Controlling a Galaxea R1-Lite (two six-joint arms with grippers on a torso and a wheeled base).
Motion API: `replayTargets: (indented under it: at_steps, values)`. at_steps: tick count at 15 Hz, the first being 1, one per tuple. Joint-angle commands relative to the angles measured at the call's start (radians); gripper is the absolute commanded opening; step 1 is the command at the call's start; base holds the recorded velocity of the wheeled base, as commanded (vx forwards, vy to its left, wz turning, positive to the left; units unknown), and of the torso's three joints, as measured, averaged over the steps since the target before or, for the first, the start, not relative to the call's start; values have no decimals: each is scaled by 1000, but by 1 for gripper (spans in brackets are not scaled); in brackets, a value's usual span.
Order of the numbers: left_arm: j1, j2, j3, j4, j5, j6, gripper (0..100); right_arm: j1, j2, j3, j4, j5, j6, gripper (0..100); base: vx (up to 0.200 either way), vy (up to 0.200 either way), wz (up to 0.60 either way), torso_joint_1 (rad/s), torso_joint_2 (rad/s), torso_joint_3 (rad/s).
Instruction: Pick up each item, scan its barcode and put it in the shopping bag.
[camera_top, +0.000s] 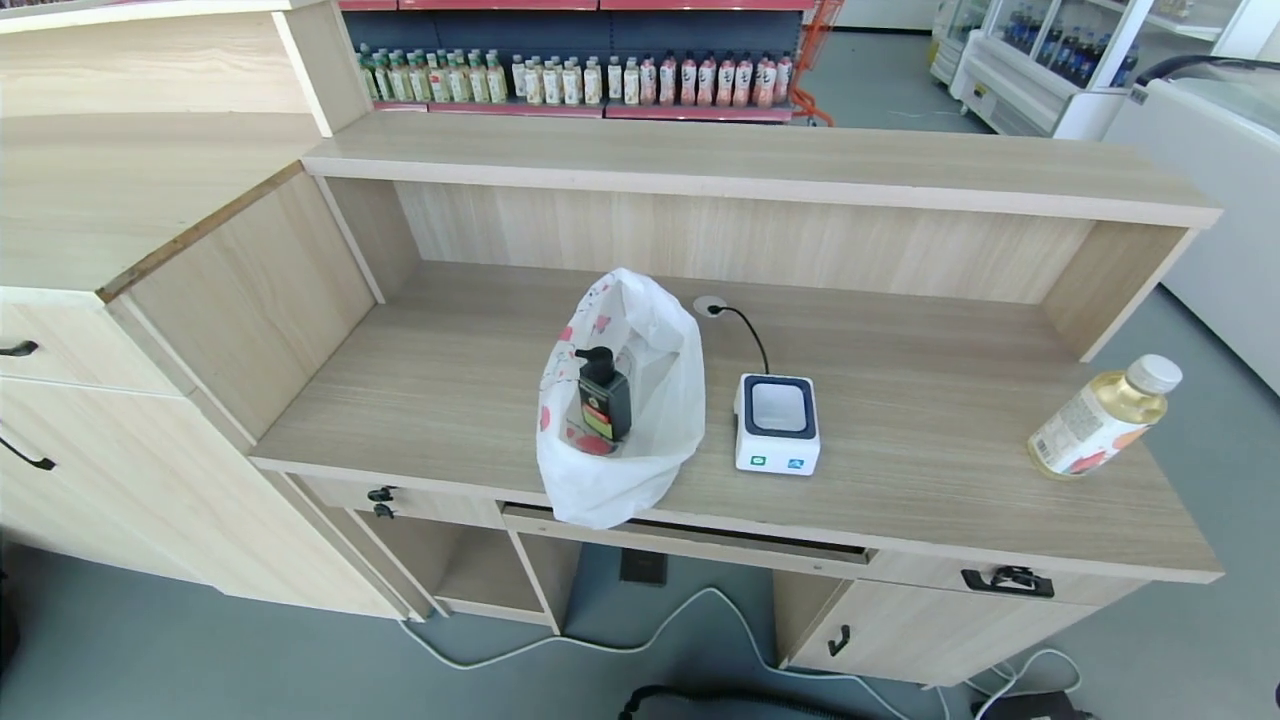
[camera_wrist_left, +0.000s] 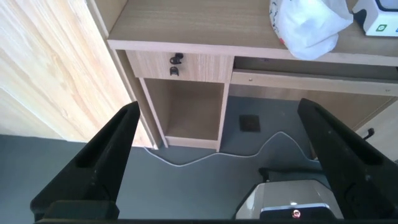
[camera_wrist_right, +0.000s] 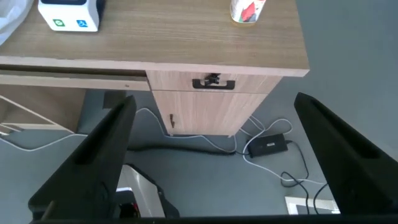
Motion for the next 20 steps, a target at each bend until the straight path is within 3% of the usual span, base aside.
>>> replayTargets:
  at_steps: [1, 13, 20]
  values:
    - [-1, 0, 0, 0, 0, -1, 100, 0, 7, -1, 0, 0, 1, 100, 0, -200, 0, 2, 2, -2]
    - [-1, 0, 0, 0, 0, -2, 100, -2, 158, -88, -14, 0, 68, 100, 0, -200, 0, 2, 2, 4]
    - [-1, 0, 0, 0, 0, -5, 100, -32, 196, -107, -14, 0, 71, 100, 0, 0, 0, 0, 0, 0]
